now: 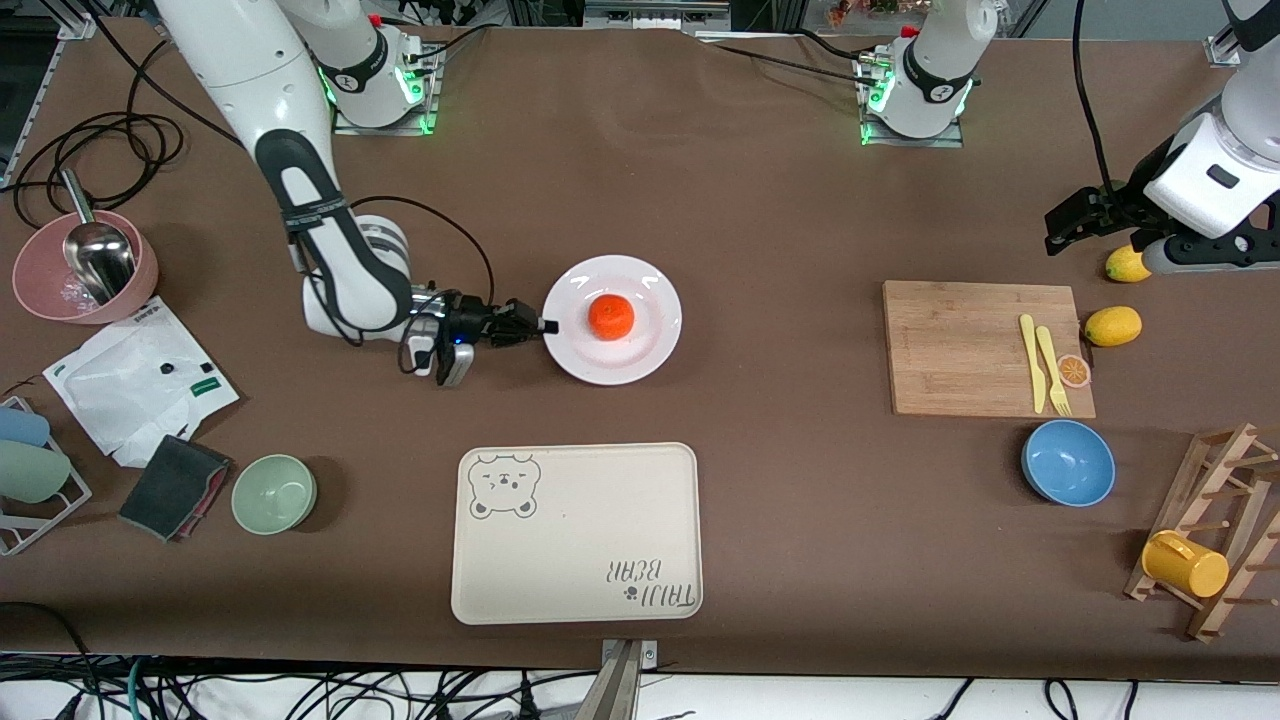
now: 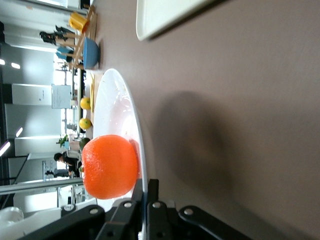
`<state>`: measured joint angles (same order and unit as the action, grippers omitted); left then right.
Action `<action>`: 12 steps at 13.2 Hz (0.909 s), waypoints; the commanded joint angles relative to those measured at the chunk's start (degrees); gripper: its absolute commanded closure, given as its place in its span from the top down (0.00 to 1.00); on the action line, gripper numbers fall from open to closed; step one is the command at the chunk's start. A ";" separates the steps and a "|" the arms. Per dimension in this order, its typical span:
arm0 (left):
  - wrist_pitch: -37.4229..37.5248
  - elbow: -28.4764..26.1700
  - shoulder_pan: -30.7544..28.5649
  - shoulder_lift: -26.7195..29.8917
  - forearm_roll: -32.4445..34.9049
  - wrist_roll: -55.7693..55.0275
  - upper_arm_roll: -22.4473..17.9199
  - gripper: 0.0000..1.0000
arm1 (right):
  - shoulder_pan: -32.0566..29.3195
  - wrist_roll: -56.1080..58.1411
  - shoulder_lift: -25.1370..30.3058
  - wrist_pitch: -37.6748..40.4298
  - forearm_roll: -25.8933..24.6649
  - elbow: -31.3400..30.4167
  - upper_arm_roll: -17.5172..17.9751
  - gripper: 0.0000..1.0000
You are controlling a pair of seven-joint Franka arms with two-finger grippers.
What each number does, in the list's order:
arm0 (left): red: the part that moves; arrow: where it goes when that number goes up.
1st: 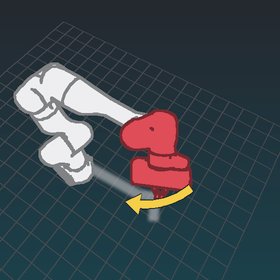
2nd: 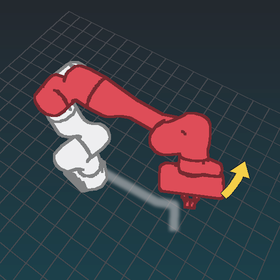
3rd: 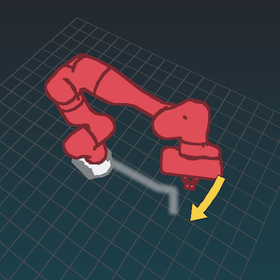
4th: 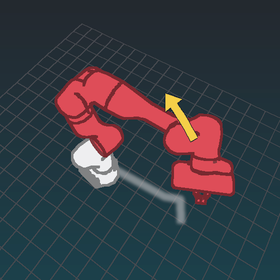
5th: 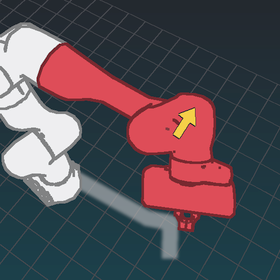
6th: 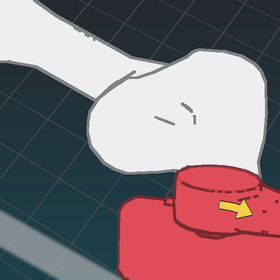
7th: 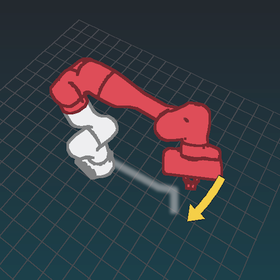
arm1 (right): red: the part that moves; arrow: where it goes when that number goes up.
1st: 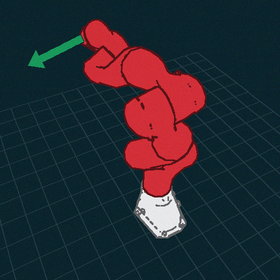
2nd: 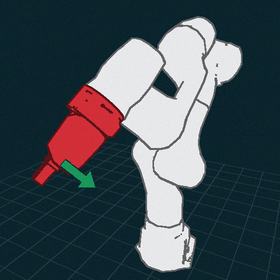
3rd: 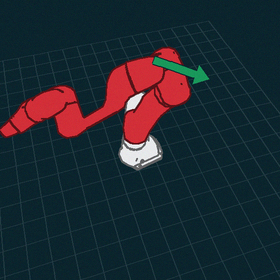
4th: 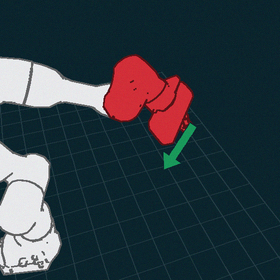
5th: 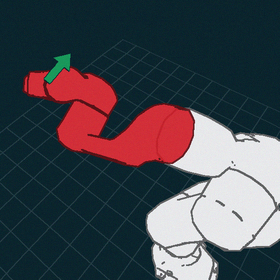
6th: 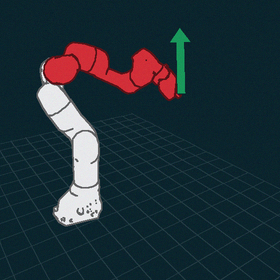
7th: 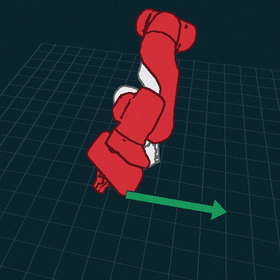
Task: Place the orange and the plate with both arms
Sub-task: 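Slide the plate with the right gripper onto the bear tray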
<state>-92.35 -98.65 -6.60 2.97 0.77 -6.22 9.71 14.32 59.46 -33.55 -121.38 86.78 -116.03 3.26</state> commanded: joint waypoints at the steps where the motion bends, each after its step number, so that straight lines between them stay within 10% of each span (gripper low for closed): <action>1: 1.38 1.88 0.01 -0.77 -1.21 1.39 -0.05 1.00 | -0.26 -6.26 0.68 1.15 0.41 5.17 -1.76 0.00; 12: 1.29 1.88 0.09 -0.77 -1.21 1.39 -0.05 1.00 | -0.53 -21.48 -21.80 -3.68 0.41 40.51 -8.01 0.00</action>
<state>-92.30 -98.57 -6.58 2.94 0.76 -6.22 9.76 13.68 42.12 -50.35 -123.64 86.78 -83.78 -4.61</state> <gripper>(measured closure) 0.000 0.965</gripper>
